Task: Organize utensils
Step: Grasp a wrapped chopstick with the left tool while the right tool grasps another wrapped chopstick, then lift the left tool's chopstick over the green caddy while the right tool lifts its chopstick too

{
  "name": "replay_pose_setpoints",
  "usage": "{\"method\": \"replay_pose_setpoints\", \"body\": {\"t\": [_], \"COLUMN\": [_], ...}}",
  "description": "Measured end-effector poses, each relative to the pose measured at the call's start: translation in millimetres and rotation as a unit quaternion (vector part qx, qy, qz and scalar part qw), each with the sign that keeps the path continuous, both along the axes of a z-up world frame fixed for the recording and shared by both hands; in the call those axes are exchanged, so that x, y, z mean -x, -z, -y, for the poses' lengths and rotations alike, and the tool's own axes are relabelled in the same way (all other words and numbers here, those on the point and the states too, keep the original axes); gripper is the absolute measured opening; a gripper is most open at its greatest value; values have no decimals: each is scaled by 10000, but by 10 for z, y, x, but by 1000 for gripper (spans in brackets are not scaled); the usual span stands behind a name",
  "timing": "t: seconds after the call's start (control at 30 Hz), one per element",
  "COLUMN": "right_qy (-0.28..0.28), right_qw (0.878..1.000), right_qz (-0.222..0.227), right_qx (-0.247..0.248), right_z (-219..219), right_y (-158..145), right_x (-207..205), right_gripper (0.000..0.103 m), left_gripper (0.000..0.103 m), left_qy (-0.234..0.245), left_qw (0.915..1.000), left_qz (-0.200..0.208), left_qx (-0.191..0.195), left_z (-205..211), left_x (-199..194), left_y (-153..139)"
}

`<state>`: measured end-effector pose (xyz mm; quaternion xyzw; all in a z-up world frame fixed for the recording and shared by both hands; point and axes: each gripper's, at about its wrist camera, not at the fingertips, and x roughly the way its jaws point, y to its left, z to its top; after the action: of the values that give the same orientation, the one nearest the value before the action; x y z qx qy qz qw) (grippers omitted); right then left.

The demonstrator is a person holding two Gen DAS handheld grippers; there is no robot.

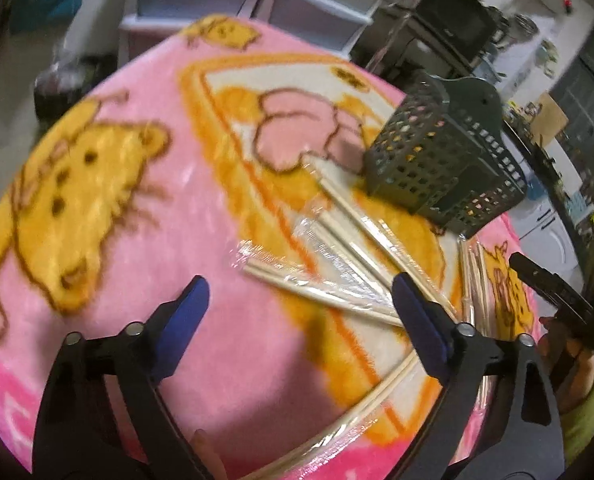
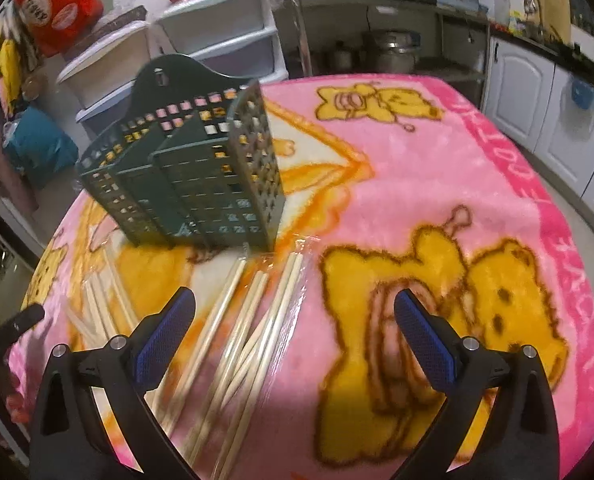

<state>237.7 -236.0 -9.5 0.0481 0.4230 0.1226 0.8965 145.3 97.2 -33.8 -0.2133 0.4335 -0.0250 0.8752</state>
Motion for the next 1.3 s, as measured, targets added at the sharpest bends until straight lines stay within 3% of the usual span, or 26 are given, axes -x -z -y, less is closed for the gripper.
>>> {"method": "replay_pose_setpoints", "body": {"t": [0.1,0.3,0.57,0.7,0.9,1.13,1.3], "right_qy": [-18,-45,-60,-72,-112,-191,-217], "right_qw": [9998,9996,9991,9987,9972,9947,9934], "right_qz": [-146,-208,-396,-489,-730,-896,-943], "right_qx": [-152,-189,-117,-111,-127,-468,-621], "right_z": [10,13,18,0,-44,-6,39], "right_y": [27,36,102,142,235,304,313], "right_x": [-114,-263,-422,-487,-616,-700,-686], "right_gripper": [86,81,77,70,56,37,32], "left_gripper": [74,65,45,27,10,6,4], "left_qy": [-64,-123,-103,-107,-84,64,123], "left_qw": [9998,9991,9995,9989,9989,9999,9996], "left_qz": [-168,-273,-247,-192,-158,7,240], "left_qx": [133,291,-141,-413,-433,-130,-31], "left_z": [-70,-136,-64,-46,-75,-113,-100], "left_x": [-56,-157,-277,-302,-360,-401,-370], "left_y": [79,135,137,137,142,78,-73]}}
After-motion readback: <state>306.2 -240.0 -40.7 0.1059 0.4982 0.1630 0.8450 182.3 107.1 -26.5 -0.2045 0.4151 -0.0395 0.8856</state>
